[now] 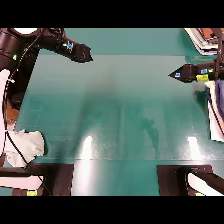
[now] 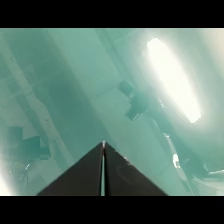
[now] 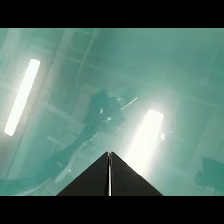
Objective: Fold the shirts.
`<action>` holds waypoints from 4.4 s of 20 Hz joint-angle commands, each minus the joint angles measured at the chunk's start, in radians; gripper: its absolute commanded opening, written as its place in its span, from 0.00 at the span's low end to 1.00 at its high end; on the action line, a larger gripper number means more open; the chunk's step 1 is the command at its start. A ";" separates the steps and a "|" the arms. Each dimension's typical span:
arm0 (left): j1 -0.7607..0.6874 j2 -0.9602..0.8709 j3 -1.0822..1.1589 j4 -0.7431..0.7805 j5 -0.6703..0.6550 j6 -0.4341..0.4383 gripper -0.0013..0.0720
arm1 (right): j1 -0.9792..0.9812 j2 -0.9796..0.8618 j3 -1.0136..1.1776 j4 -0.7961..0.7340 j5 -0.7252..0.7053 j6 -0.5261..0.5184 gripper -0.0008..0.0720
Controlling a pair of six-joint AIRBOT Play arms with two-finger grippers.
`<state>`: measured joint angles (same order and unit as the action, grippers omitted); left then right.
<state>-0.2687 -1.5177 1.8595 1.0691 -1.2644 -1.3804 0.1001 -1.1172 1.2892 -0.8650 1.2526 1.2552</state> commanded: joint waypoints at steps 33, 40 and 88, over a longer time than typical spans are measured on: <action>0.612 0.783 -0.840 0.644 -0.282 -0.198 0.70 | 0.002 0.001 -0.001 0.001 0.034 0.001 0.03; 0.702 0.787 -1.188 0.711 -0.213 -0.272 0.98 | 0.002 0.001 -0.001 0.001 0.033 0.000 0.03; 0.042 0.023 -0.398 0.126 0.108 -0.194 0.91 | -0.152 0.000 0.448 -0.001 0.027 0.001 0.03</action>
<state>-0.3302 -1.4109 1.4620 1.2865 -1.1091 -1.6135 -0.0509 -1.1164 1.7359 -0.8658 1.2690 1.2556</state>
